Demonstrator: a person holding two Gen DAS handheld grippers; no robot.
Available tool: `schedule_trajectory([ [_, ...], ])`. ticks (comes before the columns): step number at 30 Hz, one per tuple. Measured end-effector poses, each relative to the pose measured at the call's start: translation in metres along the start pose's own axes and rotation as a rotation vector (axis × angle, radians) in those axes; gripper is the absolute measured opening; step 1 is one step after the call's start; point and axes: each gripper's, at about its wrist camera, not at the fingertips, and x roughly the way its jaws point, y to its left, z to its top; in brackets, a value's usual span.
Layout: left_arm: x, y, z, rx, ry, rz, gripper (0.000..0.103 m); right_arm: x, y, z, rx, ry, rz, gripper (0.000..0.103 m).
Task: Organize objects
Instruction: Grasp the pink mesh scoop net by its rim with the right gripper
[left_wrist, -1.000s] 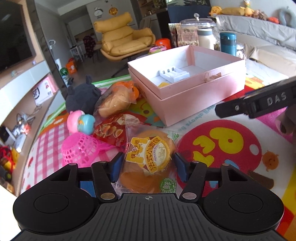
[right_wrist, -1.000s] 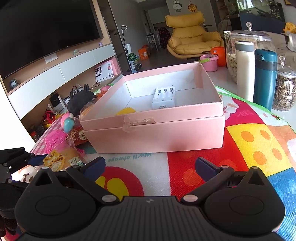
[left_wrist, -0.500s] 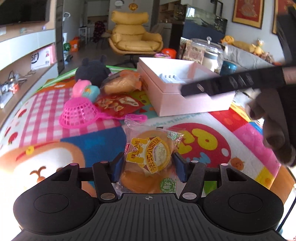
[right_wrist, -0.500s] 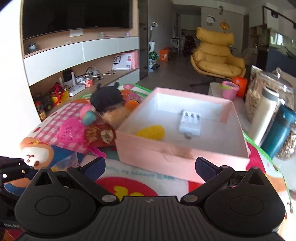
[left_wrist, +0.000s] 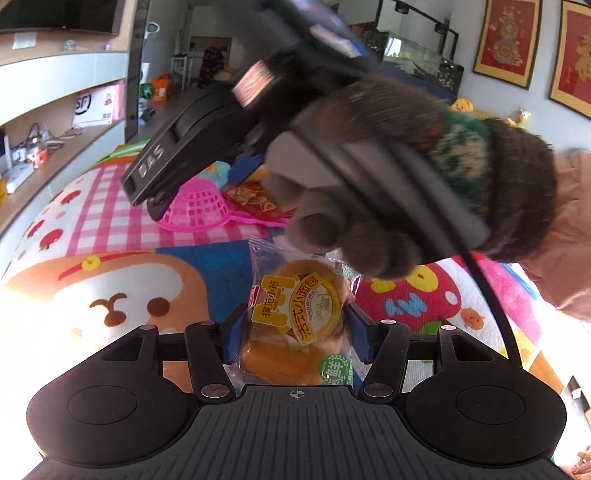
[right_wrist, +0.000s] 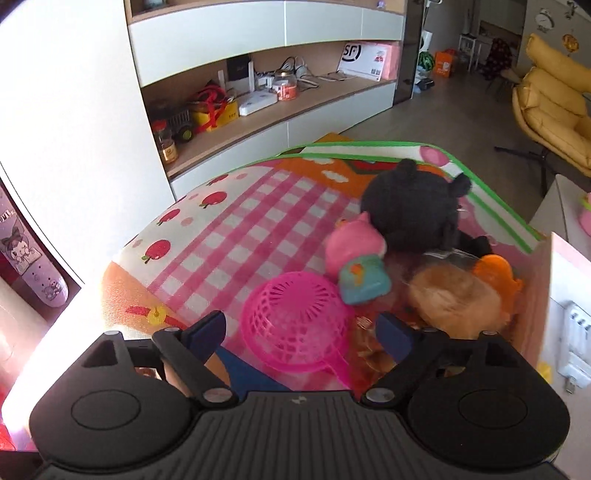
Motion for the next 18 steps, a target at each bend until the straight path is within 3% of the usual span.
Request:
schedule_trajectory([
  [3, -0.002, 0.001, -0.003, 0.001, -0.012, -0.004, 0.061, 0.010, 0.005, -0.001, -0.003, 0.033, -0.025, 0.064],
  [9, -0.001, -0.002, -0.006, 0.006, -0.031, 0.007, 0.061, -0.062, -0.012, -0.017, 0.105, -0.070, 0.041, 0.063],
  [14, -0.001, -0.003, -0.007, -0.009, -0.031, 0.016, 0.061, -0.134, -0.031, -0.044, 0.127, -0.151, -0.011, 0.062],
  [18, 0.000, -0.011, -0.007, -0.005, -0.022, 0.041, 0.061, -0.173, -0.054, -0.076, 0.196, -0.139, -0.025, 0.058],
])
